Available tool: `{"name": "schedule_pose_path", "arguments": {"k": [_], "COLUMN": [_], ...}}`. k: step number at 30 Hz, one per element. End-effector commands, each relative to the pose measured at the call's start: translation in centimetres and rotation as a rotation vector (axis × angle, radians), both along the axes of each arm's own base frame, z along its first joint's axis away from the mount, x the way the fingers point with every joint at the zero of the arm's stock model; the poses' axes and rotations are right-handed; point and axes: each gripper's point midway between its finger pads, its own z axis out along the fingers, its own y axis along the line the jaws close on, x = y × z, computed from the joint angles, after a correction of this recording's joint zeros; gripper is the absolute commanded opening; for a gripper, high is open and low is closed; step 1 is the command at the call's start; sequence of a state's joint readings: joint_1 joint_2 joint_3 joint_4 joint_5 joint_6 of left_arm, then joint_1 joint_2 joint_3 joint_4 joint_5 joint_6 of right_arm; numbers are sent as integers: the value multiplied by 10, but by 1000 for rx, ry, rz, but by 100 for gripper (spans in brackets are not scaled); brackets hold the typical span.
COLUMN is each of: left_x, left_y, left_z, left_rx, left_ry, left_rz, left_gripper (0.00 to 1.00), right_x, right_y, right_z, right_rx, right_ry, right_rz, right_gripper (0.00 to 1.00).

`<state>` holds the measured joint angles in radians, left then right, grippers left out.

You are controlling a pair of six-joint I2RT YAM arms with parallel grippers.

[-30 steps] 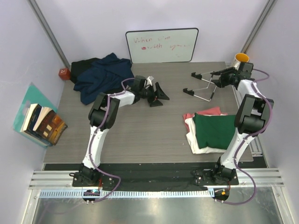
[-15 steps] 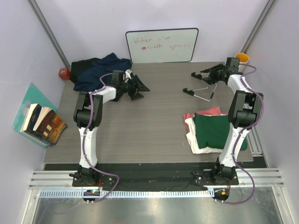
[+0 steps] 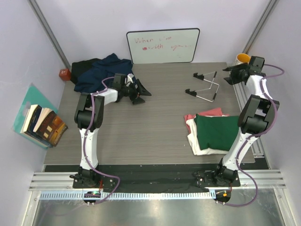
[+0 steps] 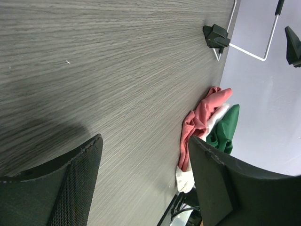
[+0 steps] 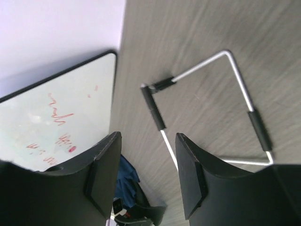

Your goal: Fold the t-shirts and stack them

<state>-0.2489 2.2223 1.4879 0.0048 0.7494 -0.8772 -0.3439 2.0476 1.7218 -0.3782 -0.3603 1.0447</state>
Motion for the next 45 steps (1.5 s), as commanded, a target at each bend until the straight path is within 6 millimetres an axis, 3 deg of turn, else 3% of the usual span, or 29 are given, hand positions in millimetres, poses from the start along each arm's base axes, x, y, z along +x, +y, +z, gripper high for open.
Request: {"name": "schedule_pose_path", "arguments": {"k": [1,3,5,6,10,17,18,20,21,22,23,24,27,28,29,33,36,38,40,45], "left_x": [6,7,7,6,1,-12,-14,-17,-18,-18,-19,-22,-27,-29,-30,-35,-36,-37,-39,-45], "left_y": [-3,-3,-2,-1,5,23,26,29,31,32,31,31,33,33,35,37,37,37,35,37], "left_z": [39,39,41,38,39,36,33,33,31,32,32,31,34,34,37,35,31,31,32,28], "left_rx": [-27,-30,-30,-27,-17,12,21,33,35,32,30,30,35,39,41,53,53,51,44,48], "left_ry": [-90,-92,-94,-91,-97,-82,-79,-77,-69,-69,-64,-55,-57,-54,-61,-49,-37,-33,-32,-22], "left_rz": [-25,-27,-26,-26,-22,-5,-3,-3,-1,0,-3,-4,-5,-5,-5,1,5,3,-7,-10], "left_gripper": [74,74,74,74,74,74,74,74,74,74,74,74,74,74,74,74,73,73,67,65], "right_x": [-15,-9,-6,-1,9,14,24,40,61,72,81,97,116,117,122,125,132,139,142,158], "right_y": [17,21,30,32,44,63,67,65,70,73,79,86,116,131,140,181,215,234,250,258], "right_z": [0,3,-12,-7,-22,-65,-59,-59,-63,-63,-67,-68,-66,-79,-78,-89,-86,-79,-73,-52], "right_rx": [-40,-34,-29,-41,-82,-101,-117,-135,-133,-115,-96,-48,62,88,101,150,213,245,267,342], "right_ry": [44,31,77,68,103,190,171,158,133,119,111,84,41,51,29,21,-18,-68,-116,-218], "right_rz": [39,58,85,93,104,158,165,148,153,152,156,148,169,187,196,225,248,254,264,230], "right_gripper": [54,54,54,55,54,54,52,45,38,14,2,1,1,1,1,1,1,14,28,40]}}
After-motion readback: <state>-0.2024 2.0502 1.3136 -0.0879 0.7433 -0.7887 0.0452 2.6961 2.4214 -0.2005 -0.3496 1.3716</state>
